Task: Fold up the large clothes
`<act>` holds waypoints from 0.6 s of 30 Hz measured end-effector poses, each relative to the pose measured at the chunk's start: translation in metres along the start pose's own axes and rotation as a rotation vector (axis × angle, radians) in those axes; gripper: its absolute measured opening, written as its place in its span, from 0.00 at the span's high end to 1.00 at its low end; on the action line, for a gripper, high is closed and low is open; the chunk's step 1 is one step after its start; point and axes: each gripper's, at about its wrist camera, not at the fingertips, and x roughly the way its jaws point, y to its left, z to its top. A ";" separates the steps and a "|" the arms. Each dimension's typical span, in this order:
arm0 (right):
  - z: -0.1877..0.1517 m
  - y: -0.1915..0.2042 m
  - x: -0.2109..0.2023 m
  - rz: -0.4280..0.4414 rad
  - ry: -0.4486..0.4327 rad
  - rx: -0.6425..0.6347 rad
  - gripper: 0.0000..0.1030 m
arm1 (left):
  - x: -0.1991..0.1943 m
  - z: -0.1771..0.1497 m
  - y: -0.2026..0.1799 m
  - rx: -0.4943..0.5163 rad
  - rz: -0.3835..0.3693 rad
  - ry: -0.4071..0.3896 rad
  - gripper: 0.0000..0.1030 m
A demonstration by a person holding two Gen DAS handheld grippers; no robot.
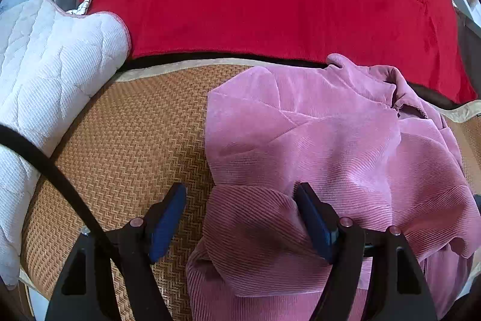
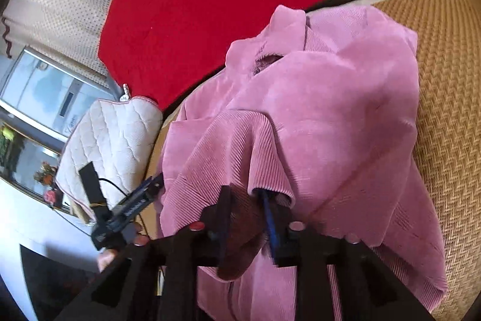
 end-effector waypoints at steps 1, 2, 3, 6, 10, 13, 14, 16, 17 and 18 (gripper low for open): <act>-0.001 -0.003 -0.002 0.034 0.002 0.017 0.39 | -0.001 0.000 0.000 0.000 0.000 -0.002 0.26; -0.001 -0.006 -0.004 0.068 -0.005 0.036 0.28 | -0.001 0.000 0.000 0.002 0.001 0.000 0.26; -0.002 -0.008 -0.006 0.089 -0.012 0.048 0.29 | -0.002 -0.001 -0.001 0.003 0.003 0.002 0.26; -0.003 -0.011 -0.010 0.120 -0.004 0.050 0.29 | 0.000 -0.002 -0.003 0.005 0.008 0.009 0.26; -0.008 -0.002 0.005 0.144 0.059 0.033 0.33 | -0.002 -0.001 -0.006 0.014 0.012 0.001 0.26; -0.016 0.008 0.018 0.120 0.077 0.004 0.68 | -0.002 -0.001 -0.009 0.028 0.023 -0.002 0.26; -0.018 0.013 0.018 0.092 0.054 -0.032 0.75 | -0.003 -0.001 -0.010 0.031 0.027 -0.006 0.26; -0.021 0.030 0.011 -0.007 -0.044 -0.134 0.82 | -0.006 -0.001 -0.009 0.034 0.031 -0.017 0.26; -0.021 0.039 0.004 -0.043 -0.099 -0.186 0.86 | -0.008 -0.001 -0.007 0.032 0.036 -0.025 0.26; -0.023 0.050 -0.010 -0.075 -0.192 -0.247 0.87 | -0.011 -0.001 -0.005 0.026 0.040 -0.038 0.26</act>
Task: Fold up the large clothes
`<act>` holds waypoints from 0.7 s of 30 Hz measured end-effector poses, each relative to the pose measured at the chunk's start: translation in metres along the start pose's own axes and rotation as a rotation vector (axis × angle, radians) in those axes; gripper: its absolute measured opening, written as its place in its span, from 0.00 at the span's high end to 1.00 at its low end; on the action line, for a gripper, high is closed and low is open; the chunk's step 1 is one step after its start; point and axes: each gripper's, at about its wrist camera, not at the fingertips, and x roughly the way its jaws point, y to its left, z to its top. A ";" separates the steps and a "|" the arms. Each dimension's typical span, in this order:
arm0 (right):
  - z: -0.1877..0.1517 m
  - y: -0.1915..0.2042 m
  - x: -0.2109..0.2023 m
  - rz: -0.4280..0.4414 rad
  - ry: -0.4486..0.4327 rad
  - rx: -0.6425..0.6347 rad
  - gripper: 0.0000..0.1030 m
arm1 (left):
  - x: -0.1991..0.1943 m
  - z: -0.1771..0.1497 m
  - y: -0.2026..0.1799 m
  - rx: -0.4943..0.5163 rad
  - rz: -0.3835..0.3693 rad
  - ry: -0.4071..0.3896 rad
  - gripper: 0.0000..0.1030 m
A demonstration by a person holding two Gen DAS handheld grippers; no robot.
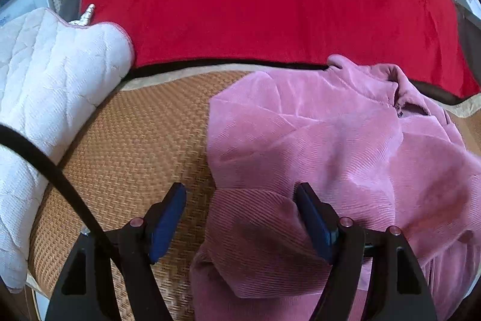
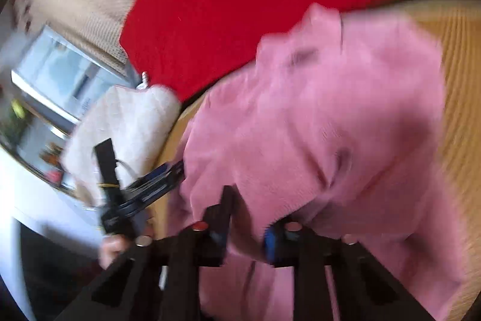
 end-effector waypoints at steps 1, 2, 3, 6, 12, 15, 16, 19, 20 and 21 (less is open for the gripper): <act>0.002 0.005 -0.012 -0.037 -0.057 -0.042 0.88 | -0.002 0.001 0.002 -0.006 0.000 -0.009 0.26; 0.003 0.009 -0.020 -0.091 -0.106 -0.081 0.90 | -0.004 0.001 0.003 -0.014 -0.002 -0.017 0.26; 0.004 0.013 -0.027 -0.173 -0.161 -0.130 0.90 | -0.005 0.002 0.005 -0.021 -0.003 -0.024 0.26; 0.003 0.000 -0.020 -0.337 -0.151 -0.153 0.90 | -0.005 0.003 0.007 -0.029 0.001 -0.021 0.26; 0.007 -0.076 0.000 -0.424 0.045 0.113 0.88 | -0.011 0.005 0.007 -0.017 0.044 -0.055 0.26; 0.019 -0.083 -0.029 -0.375 -0.051 0.179 0.85 | -0.019 0.007 0.009 -0.028 0.058 -0.094 0.26; 0.023 -0.081 -0.040 -0.352 -0.106 0.177 0.85 | -0.022 0.008 0.010 -0.033 0.043 -0.110 0.26; 0.027 -0.071 -0.056 -0.243 -0.187 0.144 0.78 | -0.037 0.011 0.004 -0.027 -0.012 -0.182 0.26; 0.026 -0.065 -0.055 -0.212 -0.191 0.127 0.66 | -0.039 0.011 0.000 -0.018 -0.022 -0.193 0.26; 0.023 -0.058 -0.051 -0.188 -0.193 0.109 0.52 | -0.038 0.012 -0.005 -0.008 -0.037 -0.189 0.26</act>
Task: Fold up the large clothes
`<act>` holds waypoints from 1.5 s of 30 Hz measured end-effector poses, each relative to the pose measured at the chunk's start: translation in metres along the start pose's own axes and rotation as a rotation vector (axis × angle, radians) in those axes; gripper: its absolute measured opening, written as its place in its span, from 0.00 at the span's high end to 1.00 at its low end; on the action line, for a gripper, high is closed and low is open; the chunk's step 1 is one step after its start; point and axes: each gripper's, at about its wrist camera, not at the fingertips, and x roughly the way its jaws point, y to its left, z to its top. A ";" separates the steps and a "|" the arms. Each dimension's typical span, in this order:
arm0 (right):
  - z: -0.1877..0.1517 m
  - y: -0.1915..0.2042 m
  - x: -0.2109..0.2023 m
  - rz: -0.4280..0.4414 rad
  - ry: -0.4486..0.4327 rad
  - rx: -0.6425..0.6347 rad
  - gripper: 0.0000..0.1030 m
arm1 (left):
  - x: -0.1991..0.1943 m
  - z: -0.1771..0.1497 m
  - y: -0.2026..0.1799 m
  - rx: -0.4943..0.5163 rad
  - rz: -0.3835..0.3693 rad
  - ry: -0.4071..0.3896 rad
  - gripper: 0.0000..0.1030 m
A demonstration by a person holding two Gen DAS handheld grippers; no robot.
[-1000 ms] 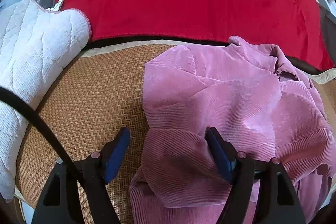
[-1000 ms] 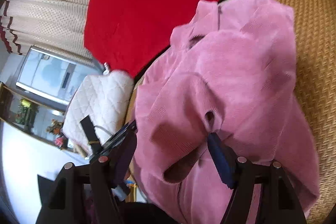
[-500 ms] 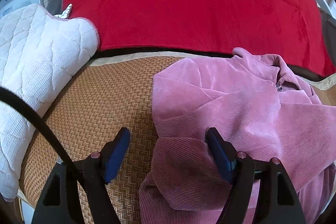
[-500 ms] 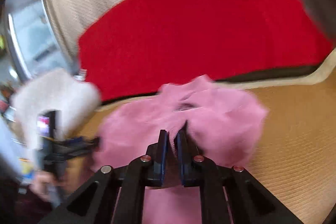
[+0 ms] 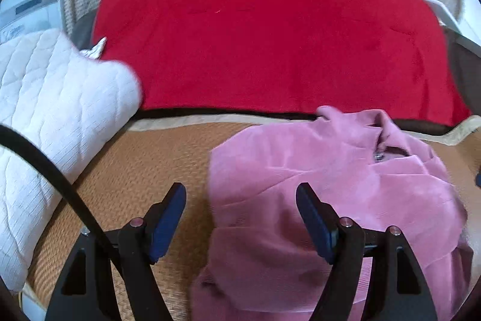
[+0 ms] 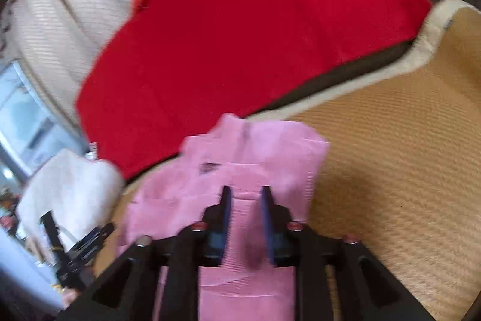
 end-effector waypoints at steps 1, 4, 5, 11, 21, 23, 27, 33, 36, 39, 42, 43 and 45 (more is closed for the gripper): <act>-0.004 0.007 0.004 0.020 0.004 -0.017 0.49 | 0.003 0.000 -0.004 0.004 -0.015 0.013 0.26; -0.010 0.024 0.028 0.056 0.080 -0.074 0.51 | 0.014 -0.004 -0.018 0.031 -0.043 0.056 0.26; -0.008 0.030 0.037 0.042 0.099 -0.091 0.52 | 0.018 -0.006 -0.023 0.051 -0.036 0.073 0.26; -0.024 0.023 0.076 -0.085 0.221 -0.126 0.58 | 0.052 -0.023 -0.039 0.169 0.044 0.219 0.25; -0.012 0.039 0.057 0.009 0.109 -0.133 0.57 | 0.025 -0.001 -0.037 0.079 -0.044 0.085 0.25; -0.014 0.040 0.075 -0.021 0.131 -0.132 0.57 | 0.037 -0.001 -0.042 0.076 -0.041 0.119 0.25; -0.019 0.036 0.097 -0.081 0.165 -0.137 0.57 | 0.067 -0.008 -0.049 0.096 -0.013 0.225 0.25; -0.017 0.038 0.070 -0.022 0.127 -0.150 0.57 | 0.037 0.002 -0.049 0.079 -0.065 0.124 0.25; -0.019 0.042 0.063 -0.017 0.117 -0.168 0.57 | 0.029 0.004 -0.046 0.072 -0.054 0.093 0.25; -0.027 0.036 0.074 -0.066 0.213 -0.163 0.57 | 0.048 0.000 -0.046 0.080 -0.029 0.169 0.25; -0.028 0.040 0.071 -0.085 0.200 -0.207 0.57 | 0.060 -0.008 -0.047 0.103 -0.007 0.230 0.25; -0.028 0.041 0.068 -0.077 0.194 -0.204 0.57 | 0.057 -0.008 -0.050 0.124 0.001 0.218 0.25; -0.026 0.039 0.059 -0.044 0.183 -0.180 0.57 | 0.046 -0.006 -0.054 0.139 -0.010 0.186 0.25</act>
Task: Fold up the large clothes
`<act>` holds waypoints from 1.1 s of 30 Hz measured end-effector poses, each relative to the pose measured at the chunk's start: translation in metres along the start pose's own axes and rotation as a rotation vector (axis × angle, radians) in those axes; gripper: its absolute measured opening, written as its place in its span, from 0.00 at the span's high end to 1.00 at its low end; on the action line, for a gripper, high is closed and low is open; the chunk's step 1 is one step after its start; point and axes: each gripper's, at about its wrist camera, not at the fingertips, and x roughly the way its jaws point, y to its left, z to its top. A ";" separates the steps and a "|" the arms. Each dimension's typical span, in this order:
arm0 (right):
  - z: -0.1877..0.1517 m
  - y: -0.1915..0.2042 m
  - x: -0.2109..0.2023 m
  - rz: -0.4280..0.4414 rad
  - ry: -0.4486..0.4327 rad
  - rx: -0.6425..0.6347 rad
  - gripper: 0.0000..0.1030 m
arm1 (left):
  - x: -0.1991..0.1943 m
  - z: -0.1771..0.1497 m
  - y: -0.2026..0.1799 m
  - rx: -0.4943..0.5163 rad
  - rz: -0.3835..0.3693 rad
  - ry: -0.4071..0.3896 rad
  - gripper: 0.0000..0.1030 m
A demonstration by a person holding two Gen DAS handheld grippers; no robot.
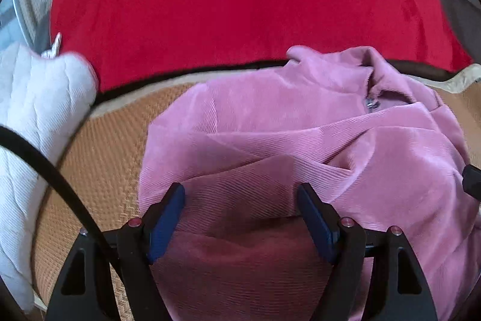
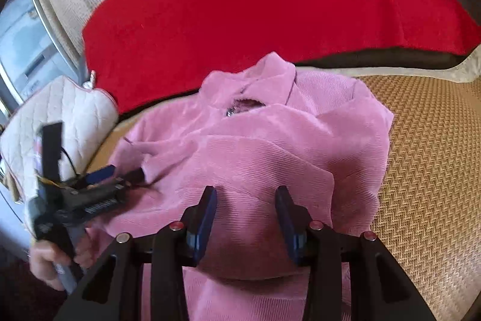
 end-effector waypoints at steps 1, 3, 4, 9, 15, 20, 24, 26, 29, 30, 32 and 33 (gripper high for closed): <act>-0.001 0.000 -0.005 0.010 -0.005 0.002 0.57 | -0.004 -0.001 0.000 -0.005 -0.019 -0.011 0.25; -0.001 0.002 -0.009 0.006 -0.018 -0.013 0.57 | -0.009 -0.004 0.000 -0.014 -0.050 -0.011 0.25; -0.002 0.004 -0.008 -0.002 -0.011 -0.031 0.57 | -0.009 -0.007 -0.001 -0.010 -0.052 -0.001 0.25; -0.004 0.007 0.008 -0.067 0.044 -0.079 0.57 | 0.008 -0.014 -0.012 0.058 0.008 0.046 0.25; 0.007 -0.003 -0.016 0.031 0.029 -0.018 0.57 | -0.029 -0.019 0.012 0.017 -0.068 -0.047 0.25; -0.001 -0.008 -0.035 0.068 0.043 -0.047 0.51 | -0.068 -0.045 0.053 -0.038 -0.070 -0.133 0.25; -0.019 -0.010 -0.054 0.107 0.050 -0.088 0.48 | -0.096 -0.094 0.078 -0.071 -0.088 -0.155 0.25; -0.032 -0.016 -0.063 0.137 0.058 -0.075 0.45 | -0.102 -0.126 0.089 -0.123 -0.133 -0.105 0.25; -0.058 -0.030 -0.077 0.185 0.076 -0.049 0.43 | -0.108 -0.171 0.099 -0.183 -0.178 -0.030 0.25; -0.066 -0.035 -0.082 0.192 0.085 -0.040 0.42 | -0.109 -0.183 0.099 -0.192 -0.181 -0.013 0.25; -0.085 -0.049 -0.095 0.195 0.111 -0.023 0.42 | -0.114 -0.209 0.097 -0.196 -0.198 0.016 0.25; -0.093 -0.053 -0.101 0.195 0.122 -0.018 0.42 | -0.116 -0.222 0.094 -0.190 -0.217 0.040 0.25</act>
